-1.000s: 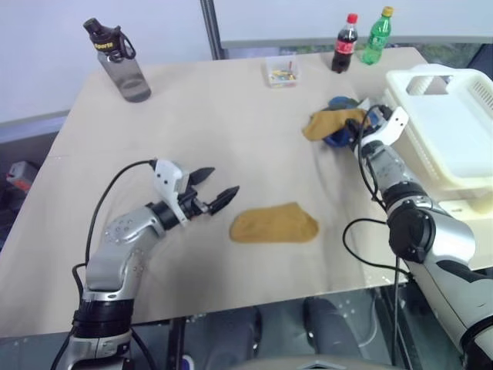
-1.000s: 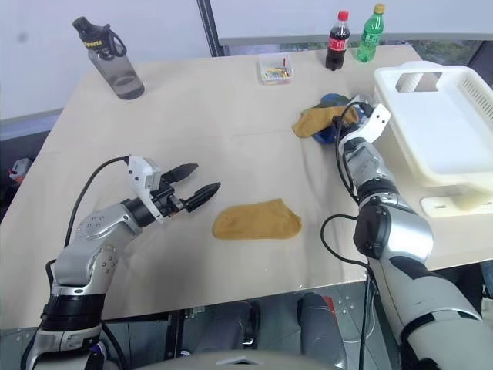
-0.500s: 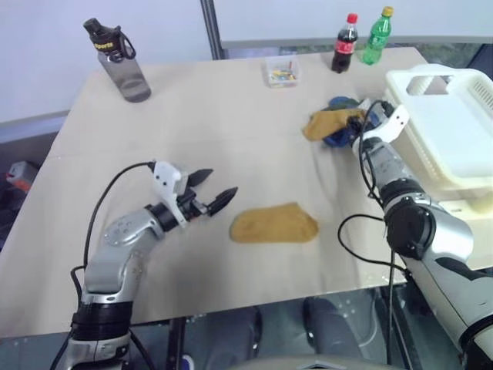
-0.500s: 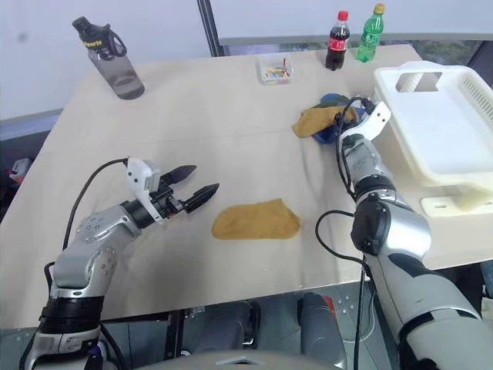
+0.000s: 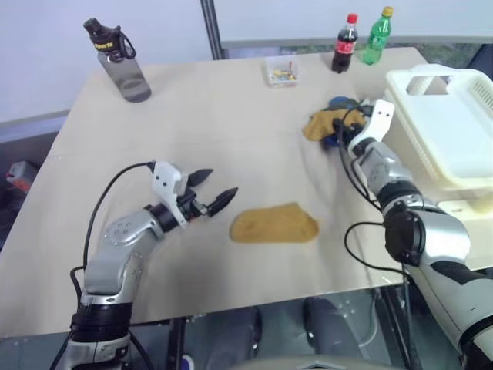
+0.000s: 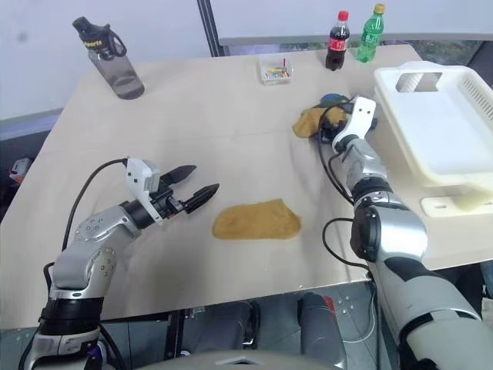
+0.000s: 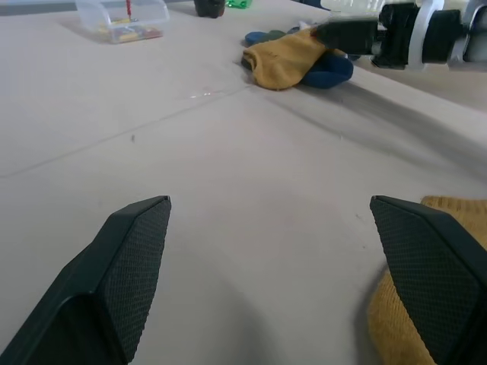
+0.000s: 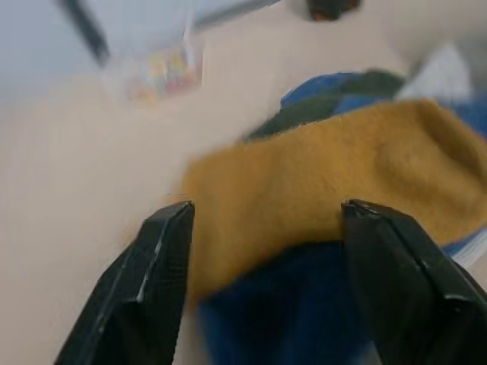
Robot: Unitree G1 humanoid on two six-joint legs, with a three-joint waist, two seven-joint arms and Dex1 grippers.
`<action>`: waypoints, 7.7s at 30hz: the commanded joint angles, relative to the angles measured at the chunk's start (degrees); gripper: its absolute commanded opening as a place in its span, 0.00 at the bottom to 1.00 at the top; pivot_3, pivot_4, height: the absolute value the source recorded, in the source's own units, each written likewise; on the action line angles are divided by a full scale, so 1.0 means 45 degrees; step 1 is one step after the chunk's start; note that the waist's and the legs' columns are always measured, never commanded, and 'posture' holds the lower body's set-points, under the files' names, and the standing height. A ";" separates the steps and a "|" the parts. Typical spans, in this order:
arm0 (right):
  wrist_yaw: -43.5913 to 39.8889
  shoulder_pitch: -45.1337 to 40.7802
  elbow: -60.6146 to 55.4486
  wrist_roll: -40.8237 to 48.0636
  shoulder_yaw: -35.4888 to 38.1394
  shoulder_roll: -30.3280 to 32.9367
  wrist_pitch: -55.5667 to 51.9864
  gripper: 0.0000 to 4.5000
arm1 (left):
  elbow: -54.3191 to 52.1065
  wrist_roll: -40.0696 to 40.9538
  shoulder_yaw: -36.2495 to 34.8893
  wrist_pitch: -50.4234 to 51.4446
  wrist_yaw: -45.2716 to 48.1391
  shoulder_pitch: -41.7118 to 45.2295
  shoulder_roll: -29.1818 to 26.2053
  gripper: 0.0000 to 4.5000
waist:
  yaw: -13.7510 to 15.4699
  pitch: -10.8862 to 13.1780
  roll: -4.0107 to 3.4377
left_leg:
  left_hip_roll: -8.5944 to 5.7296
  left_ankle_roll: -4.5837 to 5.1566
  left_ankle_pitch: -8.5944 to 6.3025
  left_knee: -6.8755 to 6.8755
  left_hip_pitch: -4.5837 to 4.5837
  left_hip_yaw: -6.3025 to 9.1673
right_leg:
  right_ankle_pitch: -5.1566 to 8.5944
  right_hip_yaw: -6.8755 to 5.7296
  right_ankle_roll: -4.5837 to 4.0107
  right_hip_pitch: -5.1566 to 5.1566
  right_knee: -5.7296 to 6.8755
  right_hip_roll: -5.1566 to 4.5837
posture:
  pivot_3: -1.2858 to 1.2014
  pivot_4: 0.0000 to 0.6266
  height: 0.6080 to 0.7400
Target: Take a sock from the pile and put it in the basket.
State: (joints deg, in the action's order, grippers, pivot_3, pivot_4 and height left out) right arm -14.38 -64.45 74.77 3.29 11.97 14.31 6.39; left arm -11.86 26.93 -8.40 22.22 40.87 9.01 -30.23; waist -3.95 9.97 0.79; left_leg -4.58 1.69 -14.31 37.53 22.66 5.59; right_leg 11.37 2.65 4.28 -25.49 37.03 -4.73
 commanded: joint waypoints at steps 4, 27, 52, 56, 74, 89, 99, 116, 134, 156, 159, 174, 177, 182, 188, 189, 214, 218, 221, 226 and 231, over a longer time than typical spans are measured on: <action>0.2019 -0.0019 -0.0319 -0.3625 -0.3172 0.0971 0.1469 0.64 | -0.0765 0.0077 -0.0055 -0.0066 -0.0051 -0.0014 -0.0055 1.00 | 0.0004 0.0000 0.0000 | -0.0002 -0.0001 0.0001 0.0000 0.0000 0.0001 | 0.0000 0.0000 0.0000 -0.0003 0.0001 0.0000 | 0.52 0.24 1.00; 0.5205 -0.0493 0.0378 -0.6804 -0.5839 0.0804 0.1350 0.49 | 0.0551 -0.0116 -0.0281 -0.1256 0.0497 -0.0069 -0.0101 1.00 | -0.0012 -0.0001 -0.0001 | 0.0000 -0.0001 0.0001 -0.0001 -0.0001 -0.0004 | 0.0000 0.0005 -0.0001 -0.0005 -0.0001 0.0005 | 0.52 0.24 1.00; 0.2443 -0.0030 0.0180 -0.2040 -0.1418 0.0528 0.1164 0.51 | 0.1135 -0.0130 -0.0300 -0.1713 0.0789 -0.0201 -0.0004 1.00 | -0.0003 -0.0001 -0.0001 | 0.0002 0.0000 0.0000 -0.0001 -0.0002 -0.0001 | 0.0000 0.0002 -0.0001 0.0000 -0.0006 0.0010 | 0.52 0.24 1.00; 0.0684 -0.0238 -0.0068 0.0967 0.1361 0.0425 0.0526 0.55 | 0.0496 -0.0035 -0.0230 -0.1272 0.0504 -0.0173 -0.0027 1.00 | -0.0010 -0.0002 0.0000 | 0.0002 0.0000 0.0000 -0.0001 -0.0001 -0.0003 | 0.0000 0.0003 0.0000 0.0001 -0.0011 0.0008 | 0.52 0.24 1.00; -0.0996 -0.0587 0.0049 0.4648 0.4742 0.0533 -0.1867 0.55 | -0.1542 0.0365 -0.0254 0.0705 -0.0417 -0.0015 -0.0158 1.00 | 0.0005 -0.0002 -0.0001 | 0.0012 0.0003 -0.0002 -0.0002 -0.0001 -0.0005 | 0.0000 0.0003 0.0000 0.0003 -0.0007 0.0008 | 0.52 0.24 1.00; -0.0856 -0.0622 0.0093 0.4551 0.4794 0.0502 -0.1866 0.55 | -0.1846 0.0493 -0.0332 0.1183 -0.0741 0.0026 -0.0266 1.00 | 0.0005 -0.0002 -0.0001 | 0.0012 0.0003 -0.0001 -0.0003 0.0000 -0.0008 | -0.0001 0.0004 -0.0001 0.0003 -0.0007 0.0008 | 0.52 0.24 1.00; -0.1292 -0.0860 0.0253 0.4870 0.5197 0.0207 -0.1884 0.42 | -0.1987 0.0584 -0.0611 0.1167 -0.0697 -0.0186 -0.0568 1.00 | 0.0006 -0.0001 -0.0001 | 0.0012 0.0003 -0.0001 -0.0003 0.0000 -0.0007 | -0.0001 0.0004 -0.0001 0.0003 -0.0007 0.0007 | 0.52 0.24 1.00; -0.2421 -0.0590 0.0086 0.3729 0.3873 -0.0077 -0.1952 0.01 | -0.1511 0.0506 -0.0390 0.0908 -0.0473 0.0114 -0.0462 1.00 | 0.0011 -0.0001 -0.0001 | 0.0012 0.0002 -0.0001 -0.0003 0.0000 -0.0004 | -0.0001 0.0002 -0.0001 0.0003 -0.0009 0.0007 | 0.52 0.24 1.00; -0.1869 -0.0548 0.0025 0.3290 0.3319 -0.0750 -0.1969 0.49 | -0.0568 0.0244 -0.0273 0.0299 -0.0049 0.0487 -0.0406 1.00 | -0.0002 -0.0001 -0.0001 | 0.0011 0.0001 -0.0001 -0.0003 0.0000 -0.0002 | -0.0001 0.0001 -0.0001 0.0002 -0.0008 0.0007 | 0.52 0.24 1.00; -0.0283 -0.0371 0.0111 0.3141 0.3341 -0.0950 -0.1348 0.49 | -0.0541 0.0264 -0.0310 -0.0018 0.0267 0.0077 -0.0582 1.00 | 0.0009 -0.0002 -0.0002 | 0.0010 0.0001 -0.0001 -0.0003 0.0000 0.0004 | -0.0001 -0.0003 -0.0001 0.0001 -0.0005 0.0007 | 0.52 0.24 1.00; -0.0455 -0.0610 0.0161 0.3891 0.4147 -0.1132 -0.1063 0.49 | -0.0535 0.0271 -0.0332 -0.0010 0.0321 0.0099 -0.0650 1.00 | 0.0004 -0.0002 -0.0002 | 0.0010 0.0001 -0.0001 -0.0003 0.0000 0.0003 | -0.0001 -0.0002 -0.0002 0.0001 -0.0006 0.0007 | 0.52 0.24 1.00; -0.0550 -0.0607 0.0358 0.3900 0.4574 -0.1397 -0.0423 0.01 | -0.1291 0.0455 -0.0739 0.0356 -0.0142 -0.0164 -0.0872 1.00 | -0.0008 -0.0002 -0.0003 | 0.0011 0.0001 -0.0001 -0.0004 -0.0001 0.0004 | -0.0001 -0.0002 -0.0002 0.0001 -0.0006 0.0008 | 0.52 0.24 1.00; -0.0754 -0.0523 0.0299 0.3876 0.4526 -0.1394 -0.0348 0.01 | -0.1398 0.0472 -0.0697 0.0448 -0.0201 -0.0185 -0.0797 1.00 | -0.0010 -0.0001 -0.0003 | 0.0011 0.0001 -0.0001 -0.0003 0.0000 0.0003 | -0.0001 -0.0001 -0.0002 0.0001 -0.0005 0.0008 | 0.52 0.24 1.00; -0.1764 -0.0362 0.0101 0.4018 0.4493 -0.1418 -0.0378 0.01 | -0.1304 0.0463 -0.0445 0.0489 -0.0226 0.0004 -0.0603 1.00 | -0.0013 -0.0002 -0.0003 | 0.0011 0.0001 -0.0001 -0.0003 0.0000 0.0003 | -0.0001 -0.0002 -0.0002 0.0001 -0.0006 0.0008 | 0.52 0.24 1.00; -0.3419 -0.0120 -0.0452 0.4361 0.4419 -0.1671 -0.0631 0.01 | -0.0907 0.0359 -0.0136 0.0379 -0.0115 0.0408 -0.0331 1.00 | -0.0006 -0.0001 -0.0003 | 0.0011 0.0001 -0.0001 -0.0003 0.0000 0.0004 | -0.0001 -0.0003 -0.0002 0.0001 -0.0006 0.0008 | 0.52 0.24 1.00; -0.3671 -0.0060 -0.0591 0.4444 0.4401 -0.1736 -0.0721 0.01 | -0.0849 0.0349 -0.0083 0.0364 -0.0105 0.0469 -0.0294 1.00 | -0.0010 -0.0002 -0.0003 | 0.0011 0.0001 -0.0001 -0.0003 0.0000 0.0002 | -0.0001 -0.0002 -0.0001 0.0002 -0.0006 0.0008 | 0.52 0.24 1.00; -0.2110 1.0236 -1.9790 0.3202 -0.3782 -0.2209 -0.9178 0.39 | 0.3878 -0.1043 0.1427 -0.1020 0.1575 0.3673 0.0206 1.00 | 0.0286 -0.0026 -0.0019 | -0.0001 -0.0014 0.0009 0.0035 -0.0021 0.0035 | -0.0005 -0.0022 -0.0013 -0.0006 0.0088 0.0014 | 0.52 0.24 1.00; -0.2095 1.1004 -2.2624 0.2343 -0.4014 -0.0297 -0.9209 0.43 | 0.5879 -0.2274 0.2632 -0.0974 0.0903 0.5650 0.1397 1.00 | 0.0719 -0.0028 -0.0015 | -0.0018 -0.0017 0.0010 0.0099 0.0018 0.0075 | -0.0005 -0.0067 -0.0011 0.0006 0.0085 0.0002 | 0.52 0.24 1.00; -0.1948 1.1459 -2.4257 0.1501 -0.4042 0.1131 -0.9218 0.43 | 0.8006 -0.3131 0.3037 -0.0949 -0.0260 0.7386 0.2704 1.00 | 0.0744 -0.0031 0.0000 | -0.0038 -0.0014 0.0008 0.0152 0.0043 0.0084 | -0.0006 -0.0085 -0.0004 0.0024 0.0076 -0.0008 | 0.52 0.24 1.00; -0.1415 1.2117 -2.5751 0.0742 -0.3276 0.2382 -0.9804 0.57 | 1.2379 -0.4634 0.3567 -0.2268 -0.1798 1.0063 0.4360 1.00 | 0.0657 -0.0025 0.0020 | -0.0041 -0.0011 0.0006 0.0165 0.0036 0.0083 | -0.0011 -0.0095 0.0008 0.0043 0.0071 0.0005 | 0.52 0.24 1.00; -0.1523 1.3356 -2.7727 0.0598 -0.2646 0.3384 -1.0945 0.88 | 1.6045 -0.5475 0.3550 -0.3175 -0.3034 1.2048 0.5534 1.00 | 0.0740 -0.0017 0.0033 | -0.0034 0.0034 -0.0019 0.0166 0.0038 0.0086 | -0.0008 -0.0092 0.0012 0.0046 0.0073 -0.0003 | 0.52 0.24 1.00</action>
State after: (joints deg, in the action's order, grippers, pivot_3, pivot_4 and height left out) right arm -20.99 -5.29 -44.90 6.02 -2.13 28.73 -41.37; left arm 57.29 3.59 7.64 10.02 28.41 60.89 -6.02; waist -0.62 9.89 0.94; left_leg -4.75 1.86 -14.41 38.29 22.83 5.98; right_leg 11.34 2.19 4.34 -25.25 37.31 -4.74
